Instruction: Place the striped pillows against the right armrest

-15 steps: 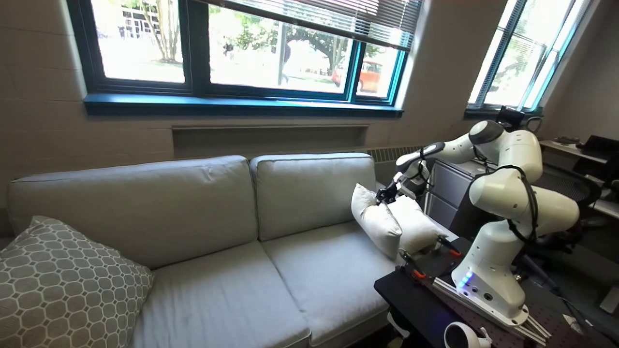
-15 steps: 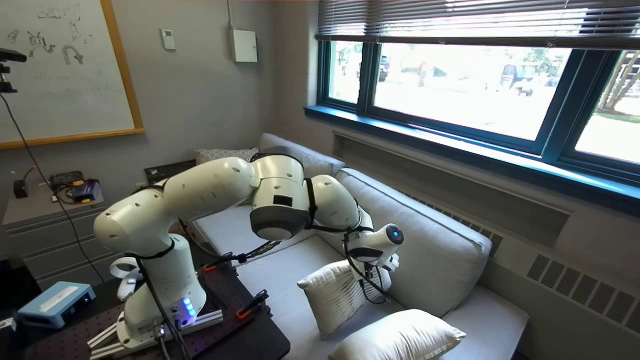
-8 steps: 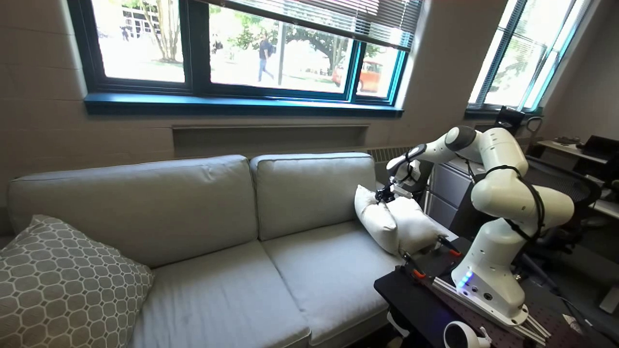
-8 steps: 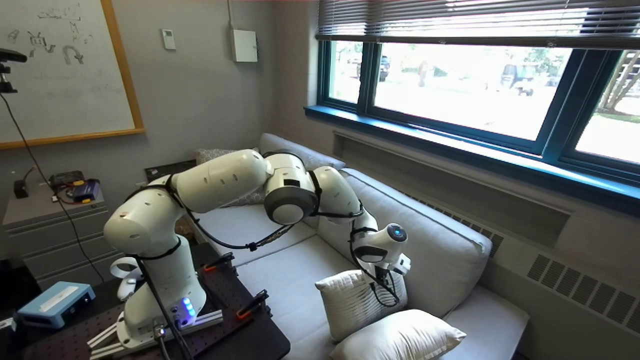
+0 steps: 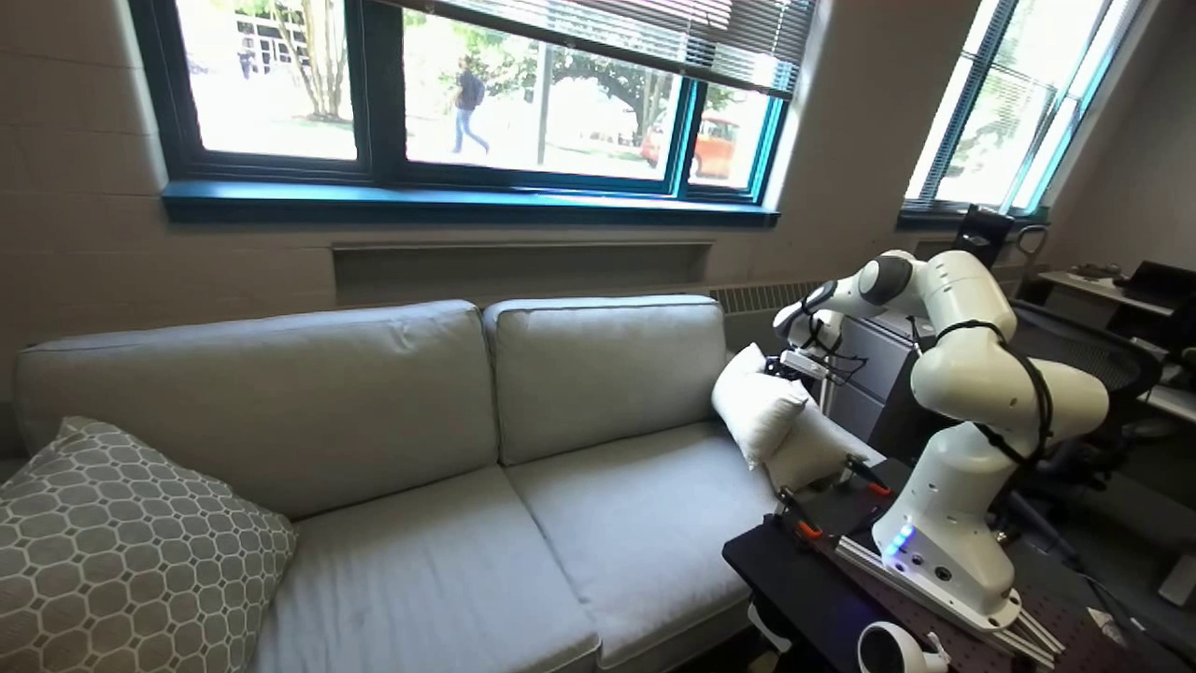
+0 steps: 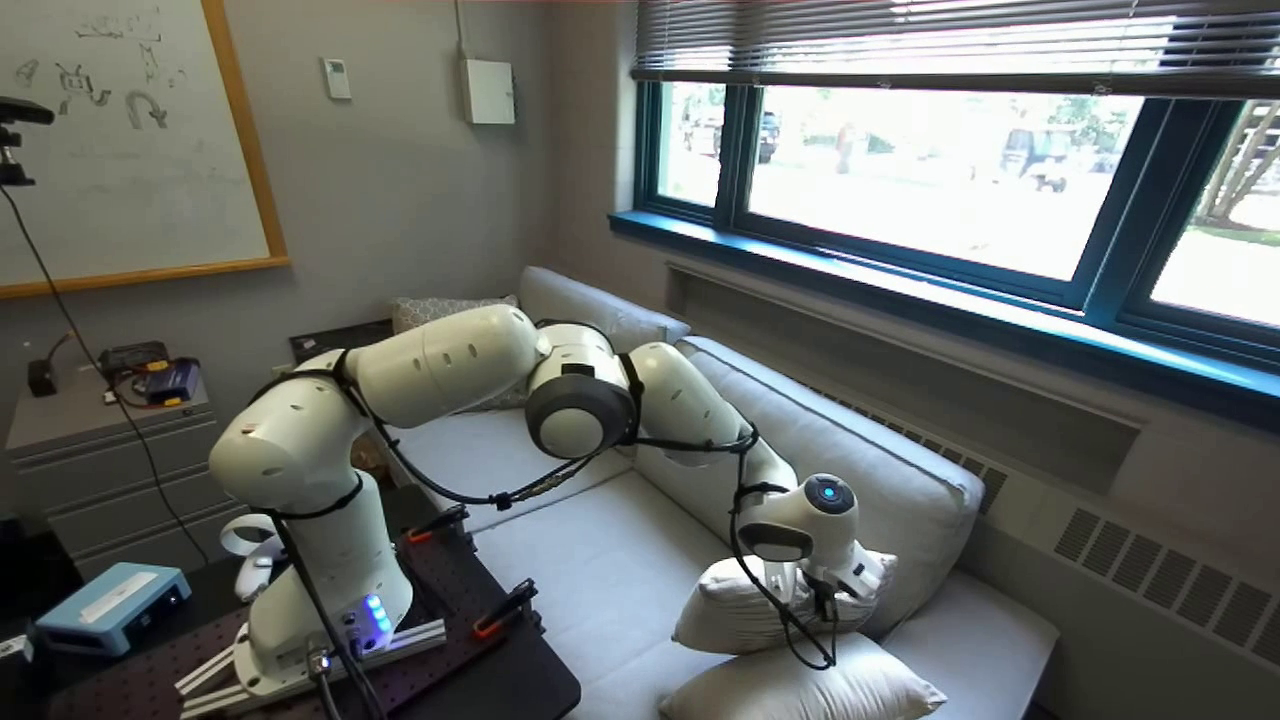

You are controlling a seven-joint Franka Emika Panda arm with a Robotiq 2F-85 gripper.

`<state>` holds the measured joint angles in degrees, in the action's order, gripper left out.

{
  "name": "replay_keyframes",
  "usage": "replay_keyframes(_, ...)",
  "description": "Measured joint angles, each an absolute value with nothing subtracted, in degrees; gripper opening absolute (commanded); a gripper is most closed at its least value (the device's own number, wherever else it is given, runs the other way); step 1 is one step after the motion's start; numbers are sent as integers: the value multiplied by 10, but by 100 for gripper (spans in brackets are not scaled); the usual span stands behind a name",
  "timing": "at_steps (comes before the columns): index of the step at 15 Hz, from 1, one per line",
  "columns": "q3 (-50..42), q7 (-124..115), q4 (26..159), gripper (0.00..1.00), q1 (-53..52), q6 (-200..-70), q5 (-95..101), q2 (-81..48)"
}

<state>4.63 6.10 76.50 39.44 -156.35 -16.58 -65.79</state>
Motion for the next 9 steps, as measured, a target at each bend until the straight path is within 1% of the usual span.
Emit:
replay_keyframes(1,33,46,756,16,396,-1567,-170,-660)
replay_keyframes(2,20,29,749,36,397,-1572,-173,-663)
replay_keyframes(5,-20,-32,733,55,394,-1603,-178,-669)
replay_keyframes(6,-35,-56,730,65,390,-1618,-178,-670)
replay_keyframes(8,-71,-113,729,78,377,-1649,-179,-673)
replay_keyframes(9,-92,-145,729,87,365,-1665,-180,-676)
